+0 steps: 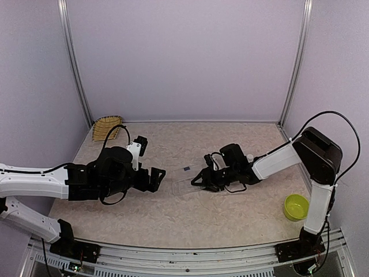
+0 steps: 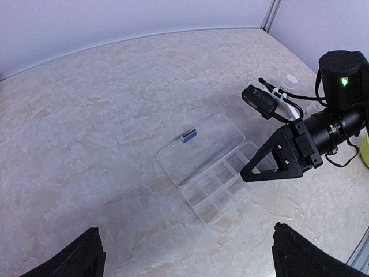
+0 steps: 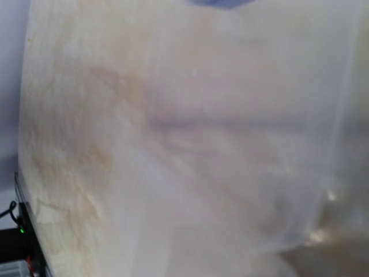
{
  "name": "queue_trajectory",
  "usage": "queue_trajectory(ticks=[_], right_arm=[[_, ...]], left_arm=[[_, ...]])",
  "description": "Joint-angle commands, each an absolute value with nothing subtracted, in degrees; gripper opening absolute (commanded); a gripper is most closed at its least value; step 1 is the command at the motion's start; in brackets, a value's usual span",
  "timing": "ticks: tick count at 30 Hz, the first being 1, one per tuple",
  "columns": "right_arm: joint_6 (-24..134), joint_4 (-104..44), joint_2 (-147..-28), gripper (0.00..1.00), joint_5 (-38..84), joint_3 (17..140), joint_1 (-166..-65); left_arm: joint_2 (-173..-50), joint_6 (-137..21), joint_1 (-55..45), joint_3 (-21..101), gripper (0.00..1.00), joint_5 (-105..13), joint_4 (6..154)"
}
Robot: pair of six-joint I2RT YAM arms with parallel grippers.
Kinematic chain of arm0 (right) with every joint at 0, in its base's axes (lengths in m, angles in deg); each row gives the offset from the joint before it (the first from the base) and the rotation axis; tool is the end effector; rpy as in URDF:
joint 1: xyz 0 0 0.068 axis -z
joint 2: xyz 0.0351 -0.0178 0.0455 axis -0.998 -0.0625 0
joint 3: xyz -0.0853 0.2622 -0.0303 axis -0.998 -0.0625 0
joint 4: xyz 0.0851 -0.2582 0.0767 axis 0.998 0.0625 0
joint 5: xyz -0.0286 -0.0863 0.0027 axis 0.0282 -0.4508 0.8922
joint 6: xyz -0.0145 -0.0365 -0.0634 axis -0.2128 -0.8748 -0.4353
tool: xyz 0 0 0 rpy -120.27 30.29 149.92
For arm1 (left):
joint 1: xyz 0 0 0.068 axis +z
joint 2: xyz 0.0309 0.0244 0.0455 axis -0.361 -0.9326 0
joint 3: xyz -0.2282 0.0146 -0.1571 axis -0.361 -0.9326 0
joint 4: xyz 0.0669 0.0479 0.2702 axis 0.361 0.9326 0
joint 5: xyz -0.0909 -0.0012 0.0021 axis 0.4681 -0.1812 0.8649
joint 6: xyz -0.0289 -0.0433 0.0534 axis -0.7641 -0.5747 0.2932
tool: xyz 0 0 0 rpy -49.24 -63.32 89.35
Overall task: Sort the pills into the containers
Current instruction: Place the pill container at the center of the board.
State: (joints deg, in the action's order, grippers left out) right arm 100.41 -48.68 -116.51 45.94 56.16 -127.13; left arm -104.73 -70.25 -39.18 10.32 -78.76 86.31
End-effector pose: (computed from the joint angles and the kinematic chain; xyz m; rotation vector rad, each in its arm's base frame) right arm 0.2893 0.2908 0.0956 -0.0779 2.5645 1.3658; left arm 0.1720 -0.2495 0.2315 0.4005 2.0495 -0.4582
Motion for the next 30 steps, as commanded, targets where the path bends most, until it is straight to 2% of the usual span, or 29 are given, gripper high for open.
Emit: queue_trajectory(ticks=[1, 5, 12, 21, 30], right_arm=[[100.2, -49.1, -113.2, 0.48, 46.3, 54.3, -127.4], [99.4, -47.6, -111.3, 0.51, 45.2, 53.3, -127.5], [97.3, -45.4, -108.4, 0.5, 43.0, 50.9, -127.6], [96.5, -47.5, -109.6, 0.38, 45.1, 49.1, -127.6], [95.9, -53.3, -111.1, 0.33, 51.1, 48.2, -129.0]], left_arm=[[-105.3, -70.6, -38.8, 10.1, 0.99, -78.8, 85.6], [-105.5, -70.6, -38.7, 10.3, 0.99, -78.5, 85.3], [-105.6, -70.8, -38.8, 9.7, 0.99, -78.2, 84.9], [-106.0, -71.0, -38.7, 8.5, 0.99, -78.0, 83.9], [-105.7, -71.0, -38.8, 7.7, 0.99, -78.1, 83.7]])
